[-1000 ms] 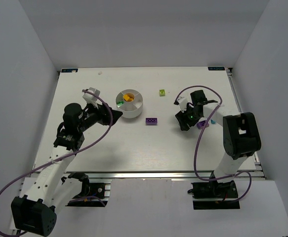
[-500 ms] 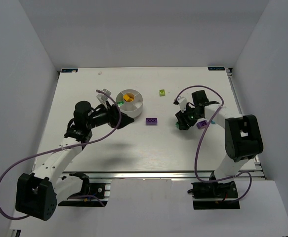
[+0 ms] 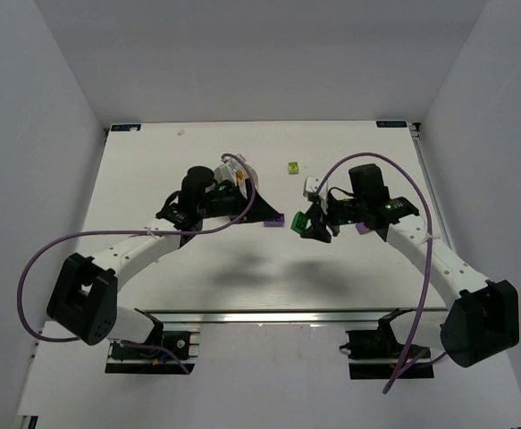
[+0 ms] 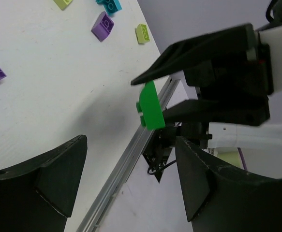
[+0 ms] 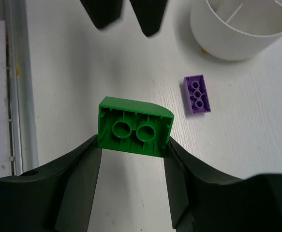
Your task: Sort the legos into containers by color
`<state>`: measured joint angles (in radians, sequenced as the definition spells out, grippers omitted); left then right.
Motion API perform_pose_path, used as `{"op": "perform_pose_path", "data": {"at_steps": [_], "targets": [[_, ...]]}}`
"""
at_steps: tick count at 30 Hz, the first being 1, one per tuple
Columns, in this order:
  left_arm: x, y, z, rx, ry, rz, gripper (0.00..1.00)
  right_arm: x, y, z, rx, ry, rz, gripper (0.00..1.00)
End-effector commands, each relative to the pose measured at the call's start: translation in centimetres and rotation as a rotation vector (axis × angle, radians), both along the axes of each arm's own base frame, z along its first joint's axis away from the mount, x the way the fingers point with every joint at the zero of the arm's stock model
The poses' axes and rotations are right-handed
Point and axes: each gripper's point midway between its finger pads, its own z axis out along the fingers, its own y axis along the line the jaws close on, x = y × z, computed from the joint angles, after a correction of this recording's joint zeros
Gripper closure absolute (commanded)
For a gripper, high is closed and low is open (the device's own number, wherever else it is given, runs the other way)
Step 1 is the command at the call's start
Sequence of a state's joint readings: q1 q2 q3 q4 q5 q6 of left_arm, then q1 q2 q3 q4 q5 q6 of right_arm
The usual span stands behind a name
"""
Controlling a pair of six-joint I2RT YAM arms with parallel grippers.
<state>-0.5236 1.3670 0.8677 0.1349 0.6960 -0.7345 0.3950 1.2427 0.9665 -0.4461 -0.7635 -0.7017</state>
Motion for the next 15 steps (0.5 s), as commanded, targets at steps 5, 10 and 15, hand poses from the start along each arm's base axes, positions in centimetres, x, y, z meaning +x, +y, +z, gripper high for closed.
{"op": "perform_pose_path", "data": {"at_steps": [5,10,15], "targets": [[1.2,-3.5,2.2,0.007,-0.008,0.021,0.17,-1.8,2.1,1.6,0.025,-0.062,0.073,0.67],[0.5,-4.8,0.8,0.055,0.028,-0.014,0.17,-1.6,2.6,1.8,0.005,-0.103,0.069,0.67],[-0.3,-5.7,-0.8,0.113,0.064,-0.04,0.25,-1.0,3.1,2.5,0.007,-0.123,0.055,0.68]]}}
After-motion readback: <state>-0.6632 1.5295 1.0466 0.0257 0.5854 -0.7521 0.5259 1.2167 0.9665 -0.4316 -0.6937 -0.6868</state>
